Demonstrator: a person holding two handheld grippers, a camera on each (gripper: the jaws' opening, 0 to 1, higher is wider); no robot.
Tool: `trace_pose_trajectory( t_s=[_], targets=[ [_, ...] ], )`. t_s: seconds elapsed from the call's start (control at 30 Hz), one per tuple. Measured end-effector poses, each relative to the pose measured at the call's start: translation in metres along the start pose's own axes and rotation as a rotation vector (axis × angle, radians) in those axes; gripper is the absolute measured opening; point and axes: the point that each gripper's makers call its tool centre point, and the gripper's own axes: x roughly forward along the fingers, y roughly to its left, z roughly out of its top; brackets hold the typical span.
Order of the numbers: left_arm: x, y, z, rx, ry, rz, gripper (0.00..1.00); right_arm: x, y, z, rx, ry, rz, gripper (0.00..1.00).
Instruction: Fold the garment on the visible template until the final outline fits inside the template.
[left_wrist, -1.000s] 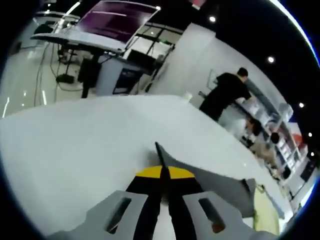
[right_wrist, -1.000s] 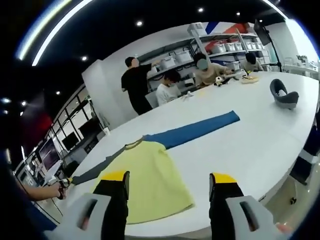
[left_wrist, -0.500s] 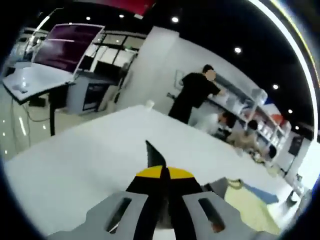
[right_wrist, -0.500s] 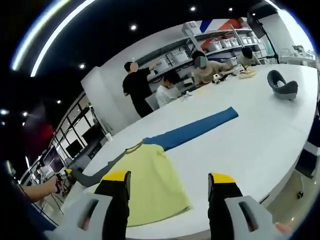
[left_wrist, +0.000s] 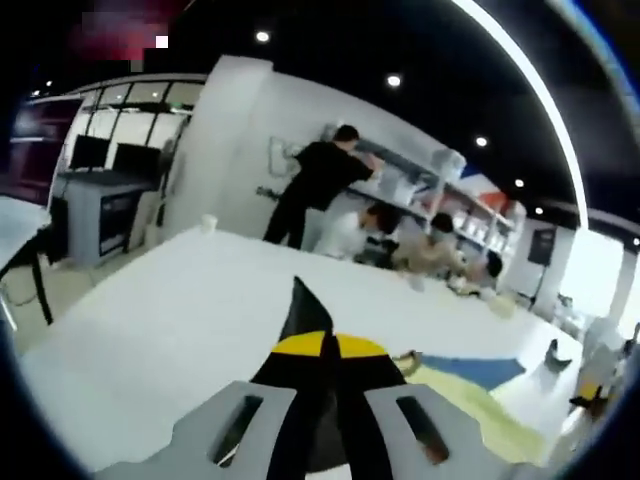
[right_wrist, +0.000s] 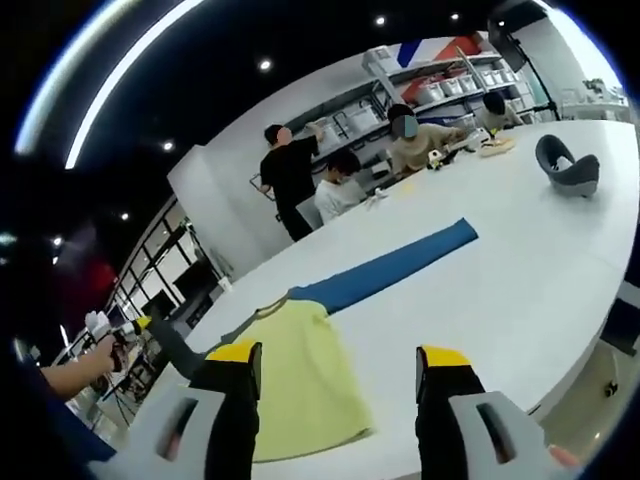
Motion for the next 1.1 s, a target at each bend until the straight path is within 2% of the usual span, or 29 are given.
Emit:
trace_pose_trajectory(
  t_s=[0.2, 0.4, 0.6, 0.8, 0.9, 1.03, 1.1],
  targets=[
    [0.01, 0.007, 0.004, 0.03, 0.003, -0.01, 0.02, -0.008, 0.009, 0.0, -0.001, -0.011, -0.004, 0.61],
    [0.022, 0.01, 0.009, 0.056, 0.008, -0.025, 0.02, -0.027, 0.004, -0.011, 0.01, 0.001, -0.033, 0.61],
    [0.034, 0.0, 0.017, 0.059, 0.003, -0.05, 0.02, -0.047, 0.0, -0.02, 0.034, 0.007, -0.079, 0.61],
    [0.047, -0.004, 0.024, 0.069, -0.005, -0.066, 0.02, -0.05, 0.006, -0.019, 0.038, 0.003, -0.087, 0.61],
    [0.045, -0.008, 0.028, 0.074, -0.032, -0.084, 0.02, -0.053, 0.009, -0.019, 0.036, 0.003, -0.089, 0.61],
    [0.051, -0.013, 0.029, 0.043, -0.021, -0.097, 0.02, -0.059, 0.014, -0.022, 0.034, 0.005, -0.097, 0.61],
    [0.049, -0.015, 0.031, 0.044, -0.039, -0.1, 0.02, -0.061, 0.013, -0.023, 0.033, 0.012, -0.102, 0.61]
  ],
)
